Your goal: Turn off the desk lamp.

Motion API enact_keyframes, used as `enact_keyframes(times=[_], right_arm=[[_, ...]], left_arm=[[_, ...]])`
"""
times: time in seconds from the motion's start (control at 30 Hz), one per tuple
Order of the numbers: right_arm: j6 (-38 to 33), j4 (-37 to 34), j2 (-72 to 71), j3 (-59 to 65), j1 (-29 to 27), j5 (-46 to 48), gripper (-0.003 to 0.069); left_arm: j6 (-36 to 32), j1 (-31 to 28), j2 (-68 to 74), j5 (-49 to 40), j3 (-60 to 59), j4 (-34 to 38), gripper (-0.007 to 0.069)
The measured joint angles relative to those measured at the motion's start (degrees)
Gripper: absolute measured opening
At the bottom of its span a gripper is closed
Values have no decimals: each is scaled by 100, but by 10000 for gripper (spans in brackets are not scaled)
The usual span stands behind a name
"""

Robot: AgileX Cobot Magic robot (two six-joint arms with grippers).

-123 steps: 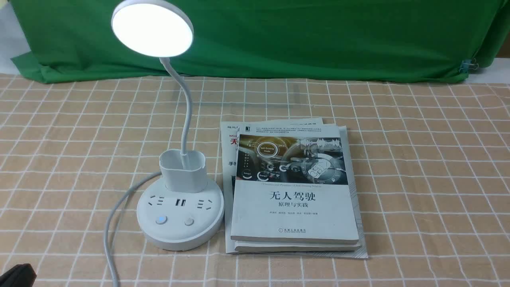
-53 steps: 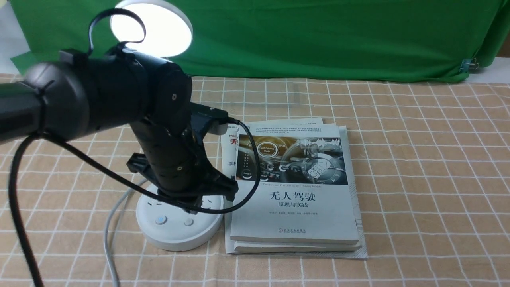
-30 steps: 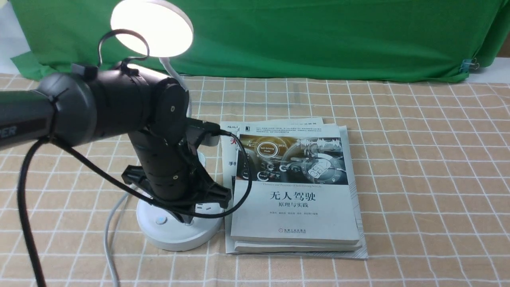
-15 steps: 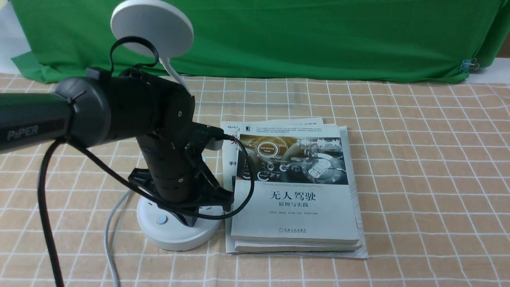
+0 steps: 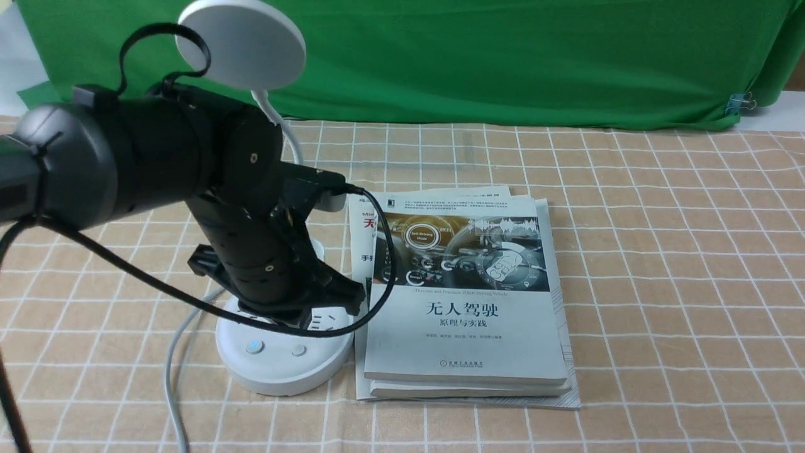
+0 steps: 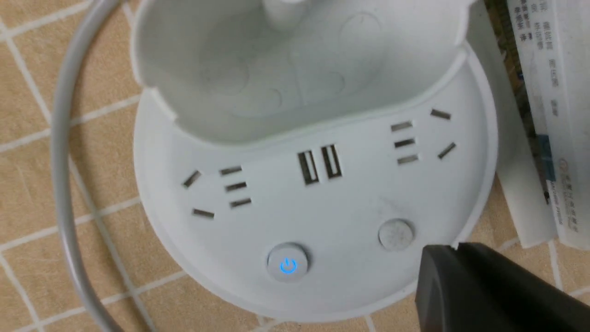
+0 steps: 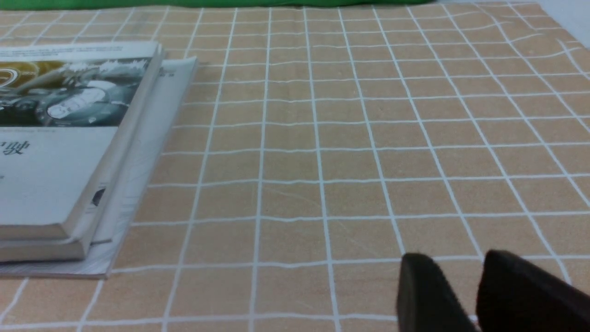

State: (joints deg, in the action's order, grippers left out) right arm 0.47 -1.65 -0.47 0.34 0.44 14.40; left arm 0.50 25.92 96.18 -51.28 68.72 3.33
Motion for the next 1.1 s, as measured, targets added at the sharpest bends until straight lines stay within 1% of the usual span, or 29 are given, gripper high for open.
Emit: enact_keyframes(times=[0.1,0.17,0.23,0.33,0.43,0.53,0.6,0.63,0.8,1.1], right_arm=[[0,0,0,0,0,0,243],[0,0,0,0,0,0,243],[0,0,0,0,0,0,243],[0,0,0,0,0,0,243],[0,0,0,0,0,0,243],[0,0,0,0,0,0,243],[0,0,0,0,0,0,243],[0,-6,0,0,0,0,243],[0,-6,0,0,0,0,243],[0,-6,0,0,0,0,243]], left_arm=[[-6,0,-698,282,-445,105,1],[-1,0,-1473,652,-974,248,1],[-1,0,-2263,1252,-1627,346,1],[-1,0,-3601,2453,-2703,426,1],[3,0,-4567,3619,-3686,457,1],[10,0,-5310,4270,-4392,391,1],[-1,0,-5544,4419,-4628,240,1],[4,0,-5842,4565,-4919,52,1],[16,0,-6296,4756,-5355,-72,1],[-245,0,-6354,4865,-5388,-514,1]])
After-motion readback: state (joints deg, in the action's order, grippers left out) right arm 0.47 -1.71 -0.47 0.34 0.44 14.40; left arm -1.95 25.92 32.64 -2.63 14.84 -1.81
